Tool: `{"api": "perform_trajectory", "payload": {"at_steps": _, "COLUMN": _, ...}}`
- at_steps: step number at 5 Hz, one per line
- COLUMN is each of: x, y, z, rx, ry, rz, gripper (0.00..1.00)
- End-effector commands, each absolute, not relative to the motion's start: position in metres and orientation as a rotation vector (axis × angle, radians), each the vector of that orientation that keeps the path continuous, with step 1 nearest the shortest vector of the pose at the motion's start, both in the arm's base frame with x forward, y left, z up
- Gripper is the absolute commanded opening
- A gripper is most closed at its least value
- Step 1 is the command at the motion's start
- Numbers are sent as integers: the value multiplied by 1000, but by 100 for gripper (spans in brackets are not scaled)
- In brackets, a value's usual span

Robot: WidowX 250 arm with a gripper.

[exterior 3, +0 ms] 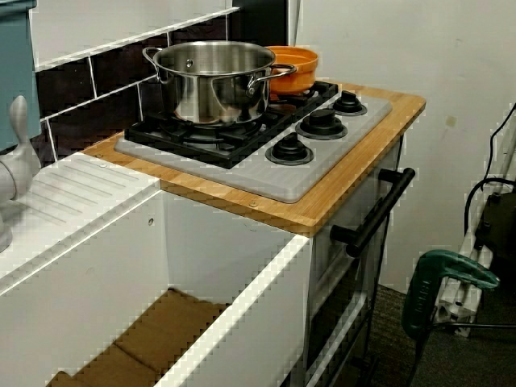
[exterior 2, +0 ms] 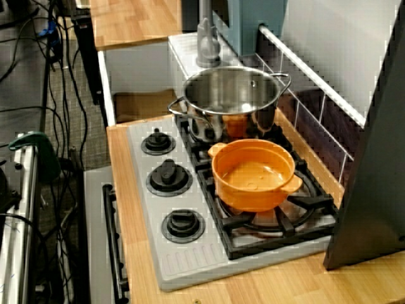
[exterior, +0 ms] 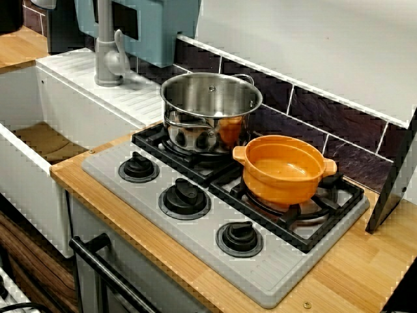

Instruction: Lift pot from stove

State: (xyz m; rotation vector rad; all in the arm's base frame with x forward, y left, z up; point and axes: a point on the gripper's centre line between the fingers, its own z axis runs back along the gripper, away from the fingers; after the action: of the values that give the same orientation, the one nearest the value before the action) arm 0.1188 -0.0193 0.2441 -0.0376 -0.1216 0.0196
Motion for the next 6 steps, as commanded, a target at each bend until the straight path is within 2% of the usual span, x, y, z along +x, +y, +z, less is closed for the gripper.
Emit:
{"api": "perform_trajectory", "payload": {"at_steps": 1, "x": 119, "y": -19, "z": 244, "rx": -38, "ry": -122, "rz": 20, "gripper": 100}}
{"api": "perform_trajectory", "payload": {"at_steps": 2, "x": 169, "y": -40, "z": 229, "rx": -7, "ry": -109, "rz": -165, "gripper": 100}}
{"api": "perform_trajectory", "payload": {"at_steps": 3, "x": 205, "y": -59, "z": 217, "rx": 8, "ry": -85, "rz": -315, "gripper": 100}}
{"api": "perform_trajectory", "payload": {"at_steps": 4, "x": 225, "y": -78, "z": 204, "rx": -10, "ry": -48, "rz": -456, "gripper": 100}}
{"api": "perform_trajectory", "payload": {"at_steps": 6, "x": 277, "y": -98, "z": 185, "rx": -6, "ry": -59, "rz": -685, "gripper": 100}}
